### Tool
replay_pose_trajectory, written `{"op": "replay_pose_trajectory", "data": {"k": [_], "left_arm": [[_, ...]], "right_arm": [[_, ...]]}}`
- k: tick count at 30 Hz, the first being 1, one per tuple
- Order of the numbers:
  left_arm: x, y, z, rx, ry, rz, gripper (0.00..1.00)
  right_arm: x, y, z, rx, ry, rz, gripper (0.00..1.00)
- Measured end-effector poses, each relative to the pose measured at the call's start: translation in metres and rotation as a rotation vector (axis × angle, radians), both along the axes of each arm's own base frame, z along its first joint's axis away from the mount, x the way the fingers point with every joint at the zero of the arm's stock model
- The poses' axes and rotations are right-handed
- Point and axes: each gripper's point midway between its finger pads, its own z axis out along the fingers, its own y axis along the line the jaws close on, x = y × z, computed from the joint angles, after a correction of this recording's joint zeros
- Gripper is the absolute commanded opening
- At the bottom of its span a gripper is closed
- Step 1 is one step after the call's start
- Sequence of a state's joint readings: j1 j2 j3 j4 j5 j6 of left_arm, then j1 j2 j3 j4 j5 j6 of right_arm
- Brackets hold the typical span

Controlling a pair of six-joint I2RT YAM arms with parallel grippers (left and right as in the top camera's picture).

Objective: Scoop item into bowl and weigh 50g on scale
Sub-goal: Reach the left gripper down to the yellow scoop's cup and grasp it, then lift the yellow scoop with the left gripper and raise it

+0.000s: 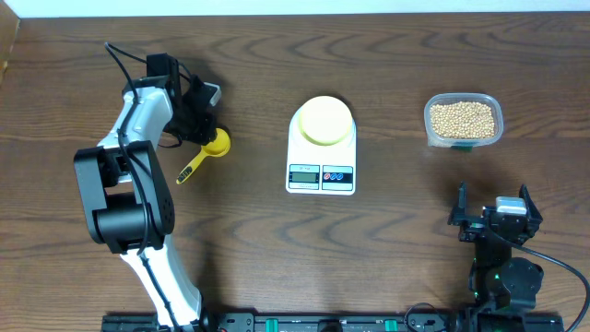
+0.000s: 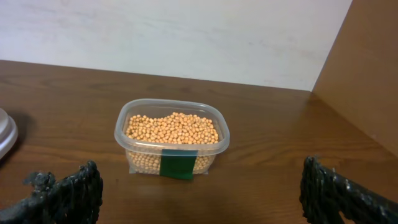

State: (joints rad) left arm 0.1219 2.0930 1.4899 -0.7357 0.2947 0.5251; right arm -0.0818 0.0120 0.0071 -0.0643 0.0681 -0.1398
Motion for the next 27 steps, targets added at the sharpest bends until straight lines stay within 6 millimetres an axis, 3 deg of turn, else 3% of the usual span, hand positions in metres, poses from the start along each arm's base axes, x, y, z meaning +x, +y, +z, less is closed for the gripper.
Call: {"op": "replay_pose_trajectory", "data": {"k": [9,13,24,27], "left_arm": [[-0.007,-0.001,-0.012,-0.003,0.025,0.000,0.26],[-0.004,-0.002,-0.013,-0.008,0.005,-0.002,0.08],[0.000,-0.003,-0.011,-0.026,0.000,0.051,0.08],[0.005,-0.002,0.004,-0.039,-0.017,0.136,0.08]], "right_arm": [[0.000,0.000,0.000,0.000,0.000,0.000,0.99],[0.000,0.000,0.000,0.000,0.000,0.000,0.99],[0.000,0.000,0.000,0.000,0.000,0.000,0.99],[0.000,0.000,0.000,0.000,0.000,0.000,0.99]]}}
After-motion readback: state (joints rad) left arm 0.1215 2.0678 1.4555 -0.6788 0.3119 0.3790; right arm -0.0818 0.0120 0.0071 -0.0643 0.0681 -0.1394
